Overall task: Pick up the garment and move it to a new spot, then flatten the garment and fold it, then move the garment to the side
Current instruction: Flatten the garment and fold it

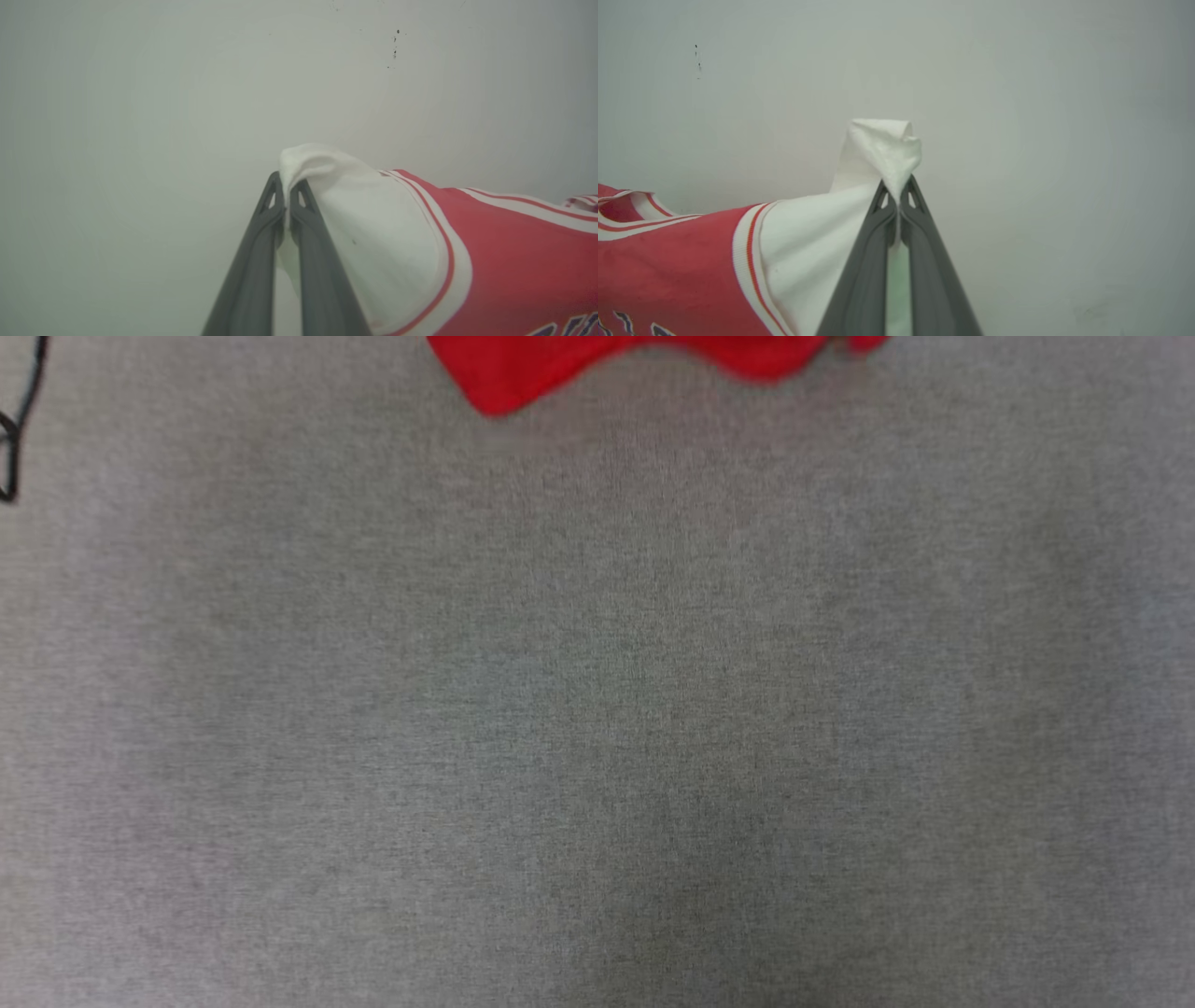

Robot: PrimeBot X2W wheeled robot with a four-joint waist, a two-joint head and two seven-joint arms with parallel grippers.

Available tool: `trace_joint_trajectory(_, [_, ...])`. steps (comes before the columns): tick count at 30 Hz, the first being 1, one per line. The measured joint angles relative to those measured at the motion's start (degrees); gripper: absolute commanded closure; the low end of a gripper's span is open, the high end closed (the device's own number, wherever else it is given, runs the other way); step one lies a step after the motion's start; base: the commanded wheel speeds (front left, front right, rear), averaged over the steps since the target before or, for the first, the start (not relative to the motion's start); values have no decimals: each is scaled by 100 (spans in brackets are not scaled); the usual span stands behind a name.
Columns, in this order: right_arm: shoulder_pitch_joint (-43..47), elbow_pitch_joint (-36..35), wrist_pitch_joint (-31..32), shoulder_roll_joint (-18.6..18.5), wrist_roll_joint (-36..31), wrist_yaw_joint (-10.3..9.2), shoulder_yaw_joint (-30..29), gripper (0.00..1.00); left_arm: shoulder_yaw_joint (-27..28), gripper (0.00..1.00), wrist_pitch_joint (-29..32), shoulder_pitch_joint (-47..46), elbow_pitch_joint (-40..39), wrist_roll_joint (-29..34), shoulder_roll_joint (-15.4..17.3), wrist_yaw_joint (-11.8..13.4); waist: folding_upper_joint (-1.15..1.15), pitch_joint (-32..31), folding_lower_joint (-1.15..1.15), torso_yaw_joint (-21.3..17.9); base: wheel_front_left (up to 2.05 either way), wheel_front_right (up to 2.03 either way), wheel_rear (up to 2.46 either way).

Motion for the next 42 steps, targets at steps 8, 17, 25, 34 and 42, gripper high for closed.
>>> trace_joint_trajectory(8, [-888, 446, -314, 88, -27, 0, 341, 100, -111, 100, -369, -747, 480, 144, -79, -200, 0, 610, 0, -41, 0, 0, 0])
trace_joint_trajectory(17, [-779, 1386, -504, 168, 279, 0, 698, 100, -245, 100, -532, -688, 1246, 13, -285, -472, 0, 816, 0, -30, 0, 0, 0])
trace_joint_trajectory(25, [515, 1918, -645, 220, 959, 0, 1349, 100, -399, 100, -770, 407, 1749, -318, -463, -633, 0, 315, 0, -49, 0, 0, 0])
trace_joint_trajectory(34, [3067, 1444, -553, -52, 1945, 0, 2146, 100, -550, 100, -1021, 2967, 1319, -894, -595, -657, 0, -854, -1, -62, 0, 0, 0])
trace_joint_trajectory(42, [5291, 163, -149, -583, 2485, 0, 2342, 100, -491, 100, -1069, 5374, 309, -1173, -398, -446, 0, -1977, -2, -71, 0, 0, 0])
